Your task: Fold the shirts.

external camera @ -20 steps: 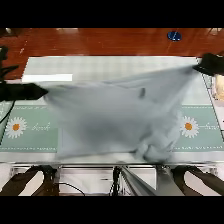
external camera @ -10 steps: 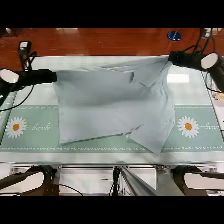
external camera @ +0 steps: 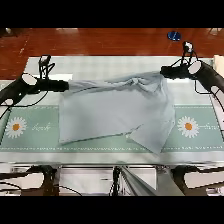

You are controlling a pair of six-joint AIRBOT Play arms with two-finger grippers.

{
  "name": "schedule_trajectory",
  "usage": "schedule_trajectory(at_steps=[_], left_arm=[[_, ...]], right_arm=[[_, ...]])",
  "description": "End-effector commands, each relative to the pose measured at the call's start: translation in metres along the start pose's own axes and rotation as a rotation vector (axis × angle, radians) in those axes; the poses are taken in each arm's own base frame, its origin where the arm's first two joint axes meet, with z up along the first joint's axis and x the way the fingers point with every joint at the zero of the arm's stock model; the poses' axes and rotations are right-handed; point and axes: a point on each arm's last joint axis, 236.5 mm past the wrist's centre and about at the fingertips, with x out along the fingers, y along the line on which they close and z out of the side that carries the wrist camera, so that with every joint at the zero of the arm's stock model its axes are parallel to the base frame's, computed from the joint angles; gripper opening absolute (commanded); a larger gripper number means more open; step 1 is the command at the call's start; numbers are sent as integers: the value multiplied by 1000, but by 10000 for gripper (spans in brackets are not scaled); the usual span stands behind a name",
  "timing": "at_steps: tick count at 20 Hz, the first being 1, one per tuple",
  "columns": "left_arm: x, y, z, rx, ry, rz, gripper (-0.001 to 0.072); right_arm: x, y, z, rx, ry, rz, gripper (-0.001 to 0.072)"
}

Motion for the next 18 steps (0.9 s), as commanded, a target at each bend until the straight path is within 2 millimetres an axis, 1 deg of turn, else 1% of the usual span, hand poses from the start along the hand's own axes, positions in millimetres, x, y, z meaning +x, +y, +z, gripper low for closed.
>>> schedule_trajectory(at_steps=[1,2,3,4,5,6,7,8,10,11,12,15,17,18], left_arm=[[-25,-3,-17,6,142,-73,351],[-45,5,-22,9,203,-84,351],[-68,15,-35,-36,277,-97,351],[-90,23,-55,-121,350,-118,351],[-111,26,-78,-254,421,-148,422],[-129,24,-105,-378,487,-176,596],[-142,20,-131,-449,536,-193,626],[-152,15,-155,-502,560,-203,625],[-159,6,-188,-565,554,-195,625],[-158,2,-200,-584,550,-187,625],[-155,-2,-212,-595,553,-181,624],[-144,-13,-248,-663,622,-190,624],[-139,-16,-261,-683,640,-189,624],[-136,-16,-264,-685,638,-183,623]], right_arm=[[-36,10,12,9,-13,30,352],[-60,12,19,0,-21,33,352],[-86,9,20,-27,-13,17,352],[-110,-3,15,-78,15,-34,352],[-130,-20,7,-122,56,-103,354],[-146,-38,-3,-111,98,-161,411],[-158,-54,-15,-82,145,-188,420],[-167,-69,-28,-52,182,-204,420],[-172,-91,-54,13,234,-207,425],[-171,-97,-68,43,258,-195,466],[-168,-102,-84,75,289,-180,475],[-156,-102,-123,139,366,-122,475],[-150,-100,-143,145,409,-107,475],[-148,-98,-149,153,422,-97,475]])
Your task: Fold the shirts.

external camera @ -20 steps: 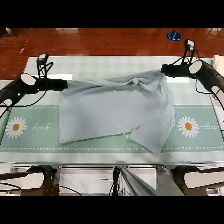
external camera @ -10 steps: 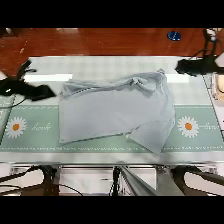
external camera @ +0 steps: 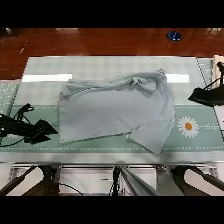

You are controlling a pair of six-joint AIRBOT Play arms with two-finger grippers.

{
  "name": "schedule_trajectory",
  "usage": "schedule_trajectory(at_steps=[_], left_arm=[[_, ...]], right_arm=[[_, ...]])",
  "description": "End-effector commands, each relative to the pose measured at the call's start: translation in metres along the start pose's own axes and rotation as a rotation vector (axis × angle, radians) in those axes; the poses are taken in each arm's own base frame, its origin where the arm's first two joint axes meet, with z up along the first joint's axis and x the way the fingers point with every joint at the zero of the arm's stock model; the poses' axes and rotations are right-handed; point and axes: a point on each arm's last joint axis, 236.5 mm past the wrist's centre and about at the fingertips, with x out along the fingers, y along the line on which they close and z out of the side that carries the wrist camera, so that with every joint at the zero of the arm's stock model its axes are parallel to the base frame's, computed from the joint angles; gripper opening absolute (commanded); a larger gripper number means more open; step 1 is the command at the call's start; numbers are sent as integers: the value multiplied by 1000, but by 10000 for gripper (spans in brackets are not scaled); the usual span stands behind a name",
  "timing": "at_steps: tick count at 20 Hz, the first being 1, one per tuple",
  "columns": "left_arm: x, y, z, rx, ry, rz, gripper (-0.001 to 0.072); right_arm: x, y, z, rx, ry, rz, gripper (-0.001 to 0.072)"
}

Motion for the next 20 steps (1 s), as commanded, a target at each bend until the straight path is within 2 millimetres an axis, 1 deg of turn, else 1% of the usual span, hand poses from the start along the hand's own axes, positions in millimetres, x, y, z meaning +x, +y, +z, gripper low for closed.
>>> schedule_trajectory(at_steps=[1,4,8,9,10,12,13,14,15,16,17,19,20], left_arm=[[20,10,-13,-55,13,7,621],[31,12,-6,-75,3,36,620],[55,8,5,-59,6,90,620],[61,3,8,-56,1,90,571],[66,-2,12,-47,-7,84,416],[74,-9,20,-36,-33,81,160],[75,-9,21,-24,-39,86,69],[75,-9,21,-8,-37,86,26],[75,-9,19,10,-26,84,25],[75,-10,15,33,-10,81,25],[75,-11,10,58,10,77,25],[73,-13,6,88,24,71,25],[72,-14,5,103,25,69,25]], right_arm=[[17,1,-30,22,74,42,475],[22,1,-39,23,99,44,474],[22,2,-43,22,115,48,474],[22,2,-44,21,120,49,475],[22,2,-46,20,125,50,474],[20,3,-47,19,129,51,474],[18,3,-47,16,125,51,474],[15,2,-47,8,118,40,474],[10,-2,-47,-4,110,19,476],[3,-9,-49,-15,105,-15,495],[-3,-19,-51,-3,104,-45,576],[-8,-34,-60,77,101,-39,576],[-4,-35,-67,122,103,1,575]])
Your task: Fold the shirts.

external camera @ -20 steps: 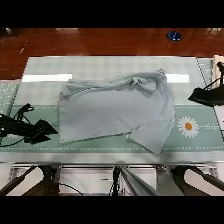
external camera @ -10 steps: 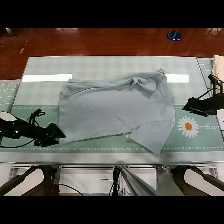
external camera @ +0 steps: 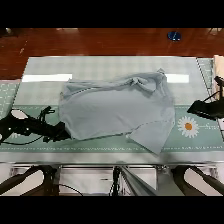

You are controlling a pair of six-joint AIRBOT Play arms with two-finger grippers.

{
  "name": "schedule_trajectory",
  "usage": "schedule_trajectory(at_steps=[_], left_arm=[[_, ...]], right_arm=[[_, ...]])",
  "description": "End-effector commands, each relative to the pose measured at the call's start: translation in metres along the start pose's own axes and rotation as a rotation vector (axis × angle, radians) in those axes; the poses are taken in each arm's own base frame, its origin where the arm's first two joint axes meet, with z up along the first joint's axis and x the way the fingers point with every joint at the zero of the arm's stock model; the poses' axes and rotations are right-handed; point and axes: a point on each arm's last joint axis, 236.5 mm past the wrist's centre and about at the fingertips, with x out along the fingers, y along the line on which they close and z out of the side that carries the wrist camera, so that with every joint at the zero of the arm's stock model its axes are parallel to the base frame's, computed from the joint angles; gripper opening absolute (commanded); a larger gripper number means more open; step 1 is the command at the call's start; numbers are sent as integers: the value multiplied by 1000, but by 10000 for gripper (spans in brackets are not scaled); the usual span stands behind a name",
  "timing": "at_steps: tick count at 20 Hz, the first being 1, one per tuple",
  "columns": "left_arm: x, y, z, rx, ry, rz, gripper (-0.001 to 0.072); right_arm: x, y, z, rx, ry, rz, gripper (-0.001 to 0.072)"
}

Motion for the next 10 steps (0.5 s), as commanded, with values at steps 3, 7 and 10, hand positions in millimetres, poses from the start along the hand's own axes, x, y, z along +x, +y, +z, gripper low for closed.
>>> schedule_trajectory(at_steps=[3,7,10], left_arm=[[-3,2,13,77,-66,22,25],[-3,2,11,94,-57,18,25],[-3,1,10,96,-51,16,26]], right_arm=[[23,25,-31,108,-1,266,572],[50,45,-55,158,23,364,567],[66,38,-69,178,36,333,559]])
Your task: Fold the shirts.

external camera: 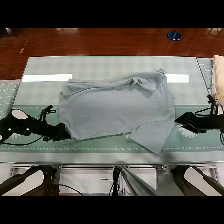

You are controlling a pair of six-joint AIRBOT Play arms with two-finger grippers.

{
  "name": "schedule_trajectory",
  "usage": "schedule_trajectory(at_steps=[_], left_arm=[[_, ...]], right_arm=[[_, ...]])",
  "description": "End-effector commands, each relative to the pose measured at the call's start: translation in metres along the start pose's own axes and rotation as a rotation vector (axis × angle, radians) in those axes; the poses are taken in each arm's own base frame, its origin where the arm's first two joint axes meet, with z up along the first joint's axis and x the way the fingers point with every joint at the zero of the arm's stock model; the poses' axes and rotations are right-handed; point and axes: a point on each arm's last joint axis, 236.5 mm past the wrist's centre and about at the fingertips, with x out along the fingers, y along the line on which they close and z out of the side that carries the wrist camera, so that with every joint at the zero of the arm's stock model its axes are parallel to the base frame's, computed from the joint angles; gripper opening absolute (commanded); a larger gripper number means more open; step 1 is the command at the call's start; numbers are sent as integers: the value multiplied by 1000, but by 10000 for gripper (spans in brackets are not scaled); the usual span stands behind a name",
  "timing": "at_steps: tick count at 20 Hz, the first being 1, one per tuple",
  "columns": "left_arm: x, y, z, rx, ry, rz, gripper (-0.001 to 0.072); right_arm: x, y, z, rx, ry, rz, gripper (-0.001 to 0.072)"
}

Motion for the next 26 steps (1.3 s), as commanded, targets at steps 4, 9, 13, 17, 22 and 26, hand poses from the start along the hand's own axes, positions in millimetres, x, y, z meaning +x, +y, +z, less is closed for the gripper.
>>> schedule_trajectory(at_steps=[4,9,13,17,22,26], left_arm=[[-1,1,8,13,-34,7,26],[-12,-22,26,81,-93,-66,25],[-39,-43,48,145,-145,-91,25],[-124,-98,77,348,-344,-90,22],[-374,-230,38,639,-1090,-75,22],[-508,-307,-95,851,-1589,31,22]], right_arm=[[30,-10,-13,89,-43,22,505],[60,2,-8,194,-42,97,414],[72,52,3,120,-52,218,16],[-34,151,57,-156,-286,410,15],[-295,288,70,-511,-942,471,15],[-459,348,4,-662,-1313,399,15]])
